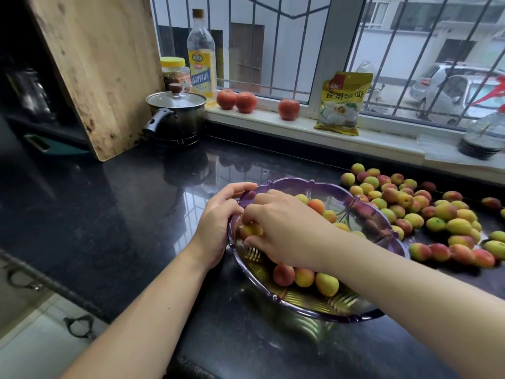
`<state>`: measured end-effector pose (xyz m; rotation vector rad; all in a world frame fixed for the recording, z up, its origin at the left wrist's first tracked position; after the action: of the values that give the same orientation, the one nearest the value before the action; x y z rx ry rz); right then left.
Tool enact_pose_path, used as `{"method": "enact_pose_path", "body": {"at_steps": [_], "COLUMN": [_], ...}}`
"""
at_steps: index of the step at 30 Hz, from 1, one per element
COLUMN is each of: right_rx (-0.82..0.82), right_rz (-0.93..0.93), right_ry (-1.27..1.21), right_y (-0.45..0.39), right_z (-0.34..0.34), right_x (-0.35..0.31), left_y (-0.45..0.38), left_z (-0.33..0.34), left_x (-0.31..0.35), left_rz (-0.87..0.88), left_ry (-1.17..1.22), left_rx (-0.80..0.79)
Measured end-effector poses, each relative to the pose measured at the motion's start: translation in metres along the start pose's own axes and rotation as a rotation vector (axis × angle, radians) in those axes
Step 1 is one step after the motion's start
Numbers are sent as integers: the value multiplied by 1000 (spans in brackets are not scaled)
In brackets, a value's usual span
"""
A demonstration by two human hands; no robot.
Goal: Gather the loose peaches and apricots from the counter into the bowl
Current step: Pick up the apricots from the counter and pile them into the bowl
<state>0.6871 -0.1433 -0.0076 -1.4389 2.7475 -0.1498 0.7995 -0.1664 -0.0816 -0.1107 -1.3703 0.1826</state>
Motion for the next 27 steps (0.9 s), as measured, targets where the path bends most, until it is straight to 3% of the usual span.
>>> {"method": "enact_pose_path", "body": {"at_steps": [8, 10, 13, 16, 20, 23, 27], "right_rx": [-26, -45, 111, 303, 68, -121, -283], "right_rz": [-38, -32, 69, 343, 634, 682, 710], "right_ry": [77, -62, -241, -218, 5, 170, 203], "right_y": [3, 4, 2, -2, -5, -4, -5], "right_z": [7, 1, -23, -33, -1, 21, 40], "right_x": [3, 11, 55, 139, 232, 260, 272], "left_y": [1, 1, 0, -2, -5, -6, -6], "left_z": [0, 3, 3, 1, 1, -1, -1], "left_x": [1, 1, 0, -4, -4, -5, -5], "left_rz": [3, 18, 34, 26, 42, 53, 58], "left_ry": [11, 27, 53, 65, 79, 63, 57], "left_rx": [18, 12, 12, 16, 1, -3, -4]}}
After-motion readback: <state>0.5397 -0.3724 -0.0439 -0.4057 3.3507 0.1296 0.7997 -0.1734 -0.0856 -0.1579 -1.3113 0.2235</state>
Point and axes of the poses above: each hand's wrist, its own y-axis away from the middle knuckle, its own z-axis out of the palm, x = y × z, the point moved 7 cm from there along -y, towards the middle knuckle, and after that the axes turned 6 degrees about -x, right-handed, at the moved point
